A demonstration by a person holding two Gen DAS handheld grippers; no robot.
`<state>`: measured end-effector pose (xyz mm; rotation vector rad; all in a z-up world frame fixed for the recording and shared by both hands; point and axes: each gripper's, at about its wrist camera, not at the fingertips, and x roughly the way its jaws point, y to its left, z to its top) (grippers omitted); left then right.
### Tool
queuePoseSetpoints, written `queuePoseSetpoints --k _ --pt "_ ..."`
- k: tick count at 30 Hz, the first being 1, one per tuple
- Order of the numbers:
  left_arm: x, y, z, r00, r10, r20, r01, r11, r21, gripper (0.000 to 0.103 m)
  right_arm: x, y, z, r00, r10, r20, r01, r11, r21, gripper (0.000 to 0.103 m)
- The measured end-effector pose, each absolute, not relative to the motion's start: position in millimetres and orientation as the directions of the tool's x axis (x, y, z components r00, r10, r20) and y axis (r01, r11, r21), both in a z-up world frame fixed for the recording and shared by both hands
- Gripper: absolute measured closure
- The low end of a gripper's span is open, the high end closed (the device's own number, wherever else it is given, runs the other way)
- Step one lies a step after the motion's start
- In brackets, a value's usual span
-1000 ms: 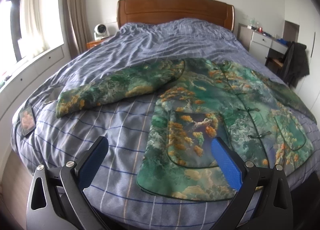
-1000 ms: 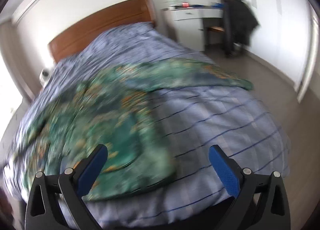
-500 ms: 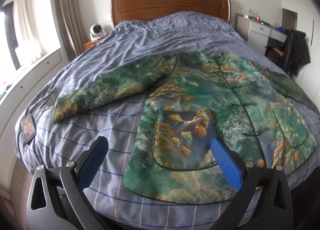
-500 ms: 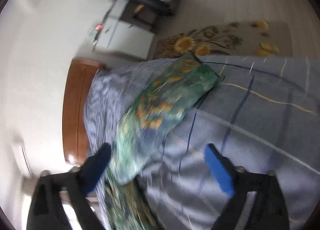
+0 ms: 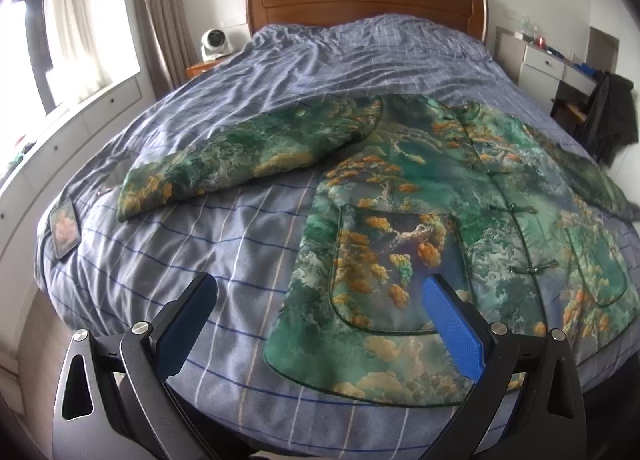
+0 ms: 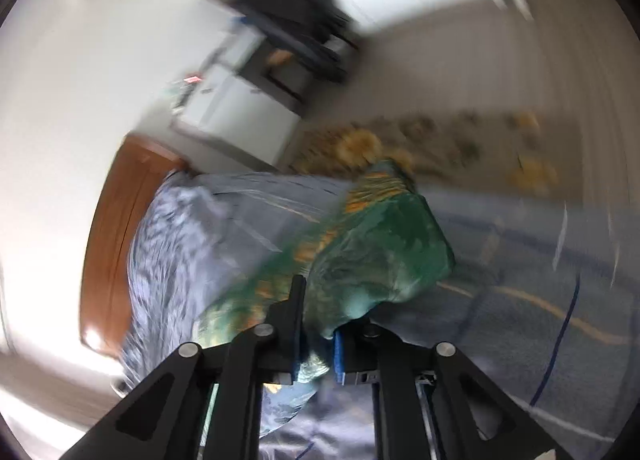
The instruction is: Fold large clothes
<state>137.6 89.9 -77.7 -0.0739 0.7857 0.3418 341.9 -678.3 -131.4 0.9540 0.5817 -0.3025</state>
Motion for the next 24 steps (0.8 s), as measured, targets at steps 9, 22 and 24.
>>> queuePoseSetpoints --k 9,22,24 --pt "131 90 -85 0.670 0.232 -0.705 -0.310 0.951 0.019 0.001 368 -535 19 0.892 0.165 -0.421 0.080 0.859 0.505 0.093" --pt "111 111 -86 0.663 0.264 -0.701 -0.348 0.937 0.024 0.001 383 -269 -45 0.693 0.336 -0.639 -0.354 0.929 0.104 0.093" --pt "116 109 -85 0.663 0.258 -0.702 -0.333 0.942 0.032 0.001 373 -245 -74 0.640 0.339 -0.689 -0.397 0.914 0.081 0.091"
